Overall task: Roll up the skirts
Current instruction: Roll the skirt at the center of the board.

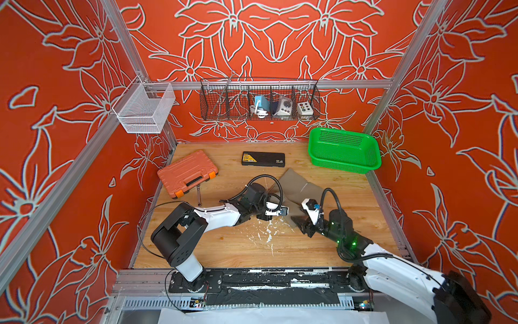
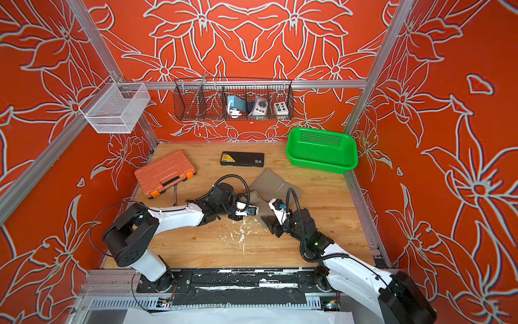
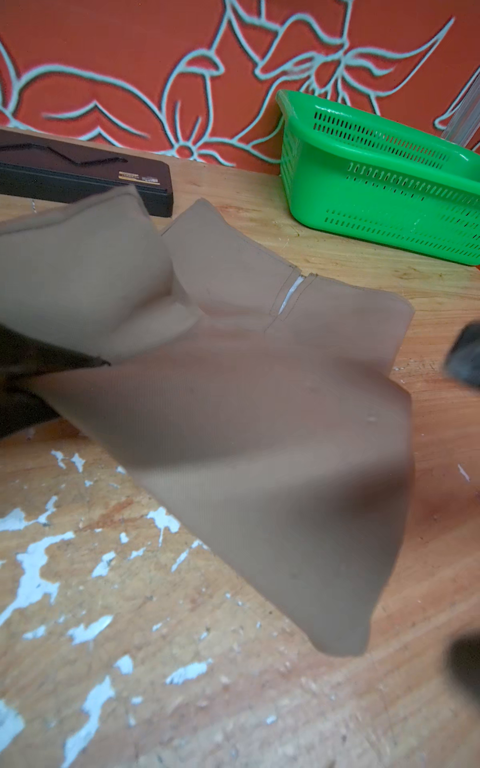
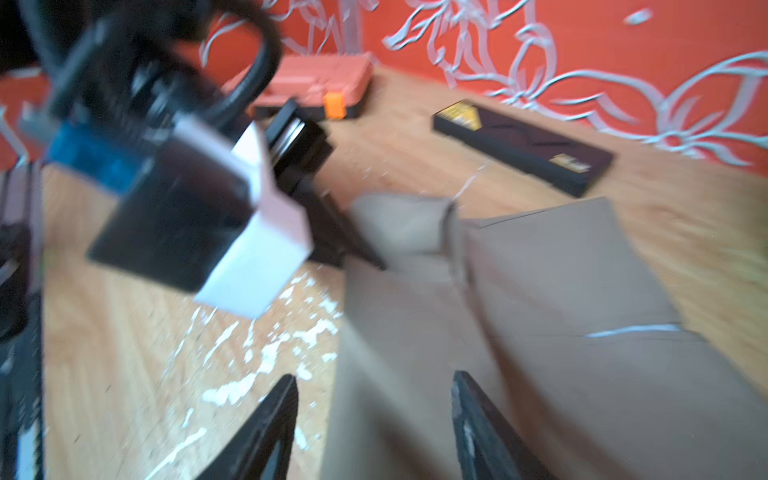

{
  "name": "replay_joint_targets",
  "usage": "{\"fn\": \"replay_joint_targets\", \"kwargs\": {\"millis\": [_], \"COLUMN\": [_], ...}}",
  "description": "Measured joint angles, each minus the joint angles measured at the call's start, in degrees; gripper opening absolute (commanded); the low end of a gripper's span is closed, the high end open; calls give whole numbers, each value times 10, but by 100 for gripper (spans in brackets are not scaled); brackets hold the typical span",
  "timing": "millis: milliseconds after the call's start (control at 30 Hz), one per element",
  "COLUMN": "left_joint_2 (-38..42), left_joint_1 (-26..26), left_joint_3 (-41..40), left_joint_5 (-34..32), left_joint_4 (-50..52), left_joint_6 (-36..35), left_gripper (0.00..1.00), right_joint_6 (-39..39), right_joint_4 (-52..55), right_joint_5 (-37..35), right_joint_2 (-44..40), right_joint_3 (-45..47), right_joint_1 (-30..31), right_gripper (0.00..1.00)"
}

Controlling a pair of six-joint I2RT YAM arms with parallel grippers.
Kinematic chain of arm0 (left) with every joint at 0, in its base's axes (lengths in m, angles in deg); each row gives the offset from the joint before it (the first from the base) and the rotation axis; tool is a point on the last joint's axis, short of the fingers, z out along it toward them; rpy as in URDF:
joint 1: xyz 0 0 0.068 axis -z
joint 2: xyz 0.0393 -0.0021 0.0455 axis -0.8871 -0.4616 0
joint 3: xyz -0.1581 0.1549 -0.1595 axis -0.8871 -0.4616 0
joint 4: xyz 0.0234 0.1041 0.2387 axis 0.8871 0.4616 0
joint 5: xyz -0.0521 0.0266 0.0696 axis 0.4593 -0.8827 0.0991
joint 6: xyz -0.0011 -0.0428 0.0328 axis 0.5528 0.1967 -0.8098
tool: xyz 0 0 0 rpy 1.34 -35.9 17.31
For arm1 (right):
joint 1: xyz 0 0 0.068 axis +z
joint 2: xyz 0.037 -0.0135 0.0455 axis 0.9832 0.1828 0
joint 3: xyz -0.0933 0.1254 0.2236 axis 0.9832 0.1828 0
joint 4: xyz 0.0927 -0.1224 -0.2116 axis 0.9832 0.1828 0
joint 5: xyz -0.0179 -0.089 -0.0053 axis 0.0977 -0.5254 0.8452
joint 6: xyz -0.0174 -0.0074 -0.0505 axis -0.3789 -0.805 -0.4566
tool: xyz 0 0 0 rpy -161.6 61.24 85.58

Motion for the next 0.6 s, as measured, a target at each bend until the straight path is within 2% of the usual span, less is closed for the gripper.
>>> {"fn": "replay_joint_targets", "kwargs": {"millis": [267,467,600], "left_joint_2": [0,-7,-8], "left_joint_1": [0,3,0], "left_joint_3": [1,8,8], "left_joint_5": [10,14,11], "left_joint_4": [5,12,24], "left_joint_6": [14,17,19], "left_gripper": [0,0,0], "right_joint_6": [-21,-45,-57], "right_joint_4": [-151,-209,-254], "right_joint_5": [-5,-18,-45], "right_joint_2": [114,193,229], "right_joint_3": [33,14,10], "right_joint_1": [19,68,74], "right_gripper": [62,63,62]}}
